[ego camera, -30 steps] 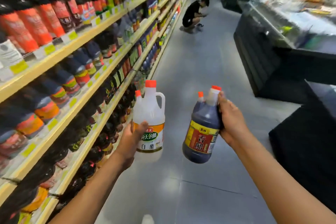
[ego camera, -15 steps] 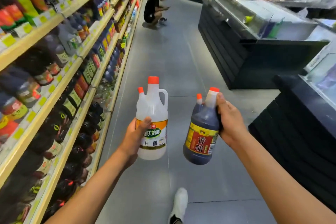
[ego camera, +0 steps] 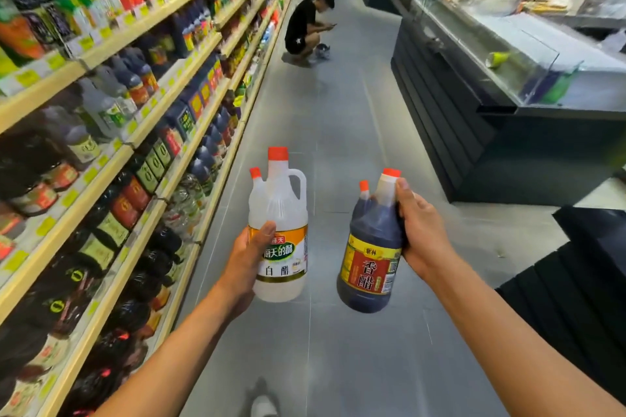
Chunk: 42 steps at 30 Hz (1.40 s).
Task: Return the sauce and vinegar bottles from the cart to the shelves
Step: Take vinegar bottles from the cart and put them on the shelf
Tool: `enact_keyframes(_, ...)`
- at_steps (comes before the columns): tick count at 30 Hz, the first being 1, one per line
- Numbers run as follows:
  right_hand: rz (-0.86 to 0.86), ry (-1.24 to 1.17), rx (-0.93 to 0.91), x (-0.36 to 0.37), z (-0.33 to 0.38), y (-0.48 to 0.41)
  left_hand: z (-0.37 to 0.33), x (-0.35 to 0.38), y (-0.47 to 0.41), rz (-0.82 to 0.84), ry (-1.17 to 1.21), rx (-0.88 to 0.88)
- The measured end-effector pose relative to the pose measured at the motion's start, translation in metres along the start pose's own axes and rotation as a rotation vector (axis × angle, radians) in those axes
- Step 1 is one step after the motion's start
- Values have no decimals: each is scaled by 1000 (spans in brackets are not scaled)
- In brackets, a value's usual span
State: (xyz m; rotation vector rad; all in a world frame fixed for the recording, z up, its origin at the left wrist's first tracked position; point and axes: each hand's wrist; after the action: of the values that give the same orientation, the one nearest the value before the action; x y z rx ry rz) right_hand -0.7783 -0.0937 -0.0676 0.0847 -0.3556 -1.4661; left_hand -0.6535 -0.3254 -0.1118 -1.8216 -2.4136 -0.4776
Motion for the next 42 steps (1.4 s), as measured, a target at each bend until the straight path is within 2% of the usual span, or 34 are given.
enact_keyframes(11, 91, 36, -37, 72, 44, -211, -50, -46, -215, -40, -44, 18)
enact_keyframes(21, 59, 54, -37, 143, 84, -392, -114, -73, -408, -53, -33, 62)
enact_keyframes(32, 261, 190, -89, 224, 147, -621, -153, -95, -611, -302, 18, 110)
enact_keyframes(42, 538, 349, -116, 381, 171, -770, -194, -169, -710, -491, 64, 160)
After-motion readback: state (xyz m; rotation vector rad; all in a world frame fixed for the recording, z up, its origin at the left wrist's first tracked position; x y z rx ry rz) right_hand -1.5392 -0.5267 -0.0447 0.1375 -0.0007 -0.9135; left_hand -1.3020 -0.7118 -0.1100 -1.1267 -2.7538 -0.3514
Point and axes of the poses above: each hand's wrist, its own y-axis away from the middle knuckle, its own x-axis out of the palm, z = x × y, and after that the axes turned 1 degree about -z, right-handed
